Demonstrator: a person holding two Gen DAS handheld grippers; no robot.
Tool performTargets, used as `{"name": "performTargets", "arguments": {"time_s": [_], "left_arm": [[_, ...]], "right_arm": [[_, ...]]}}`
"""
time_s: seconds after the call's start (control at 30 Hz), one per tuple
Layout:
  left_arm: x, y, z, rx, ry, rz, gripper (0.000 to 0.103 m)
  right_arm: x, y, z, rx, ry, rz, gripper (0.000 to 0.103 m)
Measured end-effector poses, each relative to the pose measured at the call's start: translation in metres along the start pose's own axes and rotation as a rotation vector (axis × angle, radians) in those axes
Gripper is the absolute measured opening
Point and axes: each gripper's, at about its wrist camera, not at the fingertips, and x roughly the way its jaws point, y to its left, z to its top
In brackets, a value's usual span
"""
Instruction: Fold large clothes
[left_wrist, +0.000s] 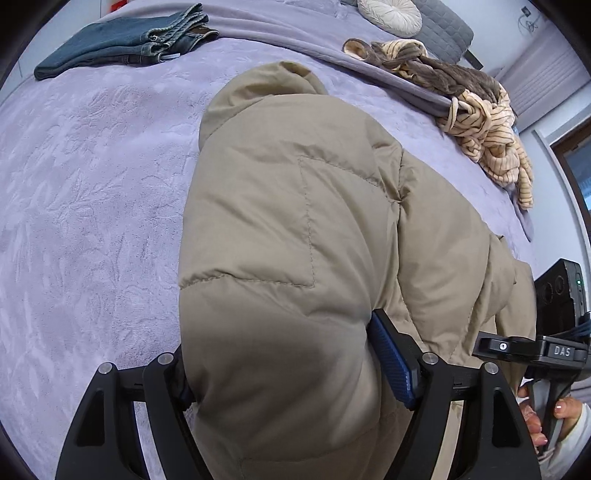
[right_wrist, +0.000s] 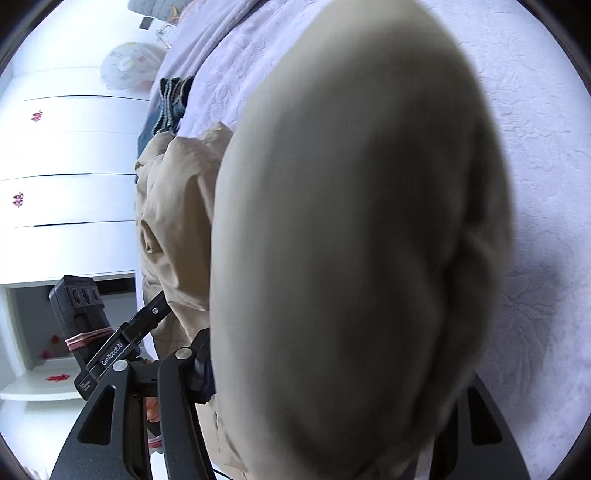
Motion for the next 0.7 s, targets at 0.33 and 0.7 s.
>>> {"name": "performTargets", "arguments": {"time_s": [0.33,0.7], "left_arm": [[-0.004,-0.005,-0.010,0.012,-0.006,0.000,0.082],[-0.056,0.014,0.000,-0.031,-0.179,0.051,0.082]], "right_arm": [[-0.108,0.041,-0.033,-0.159,-0.298,-0.116,0.064],[-0.050,0.006,0.001,0.024,-0.150,0.046,0.064]]}}
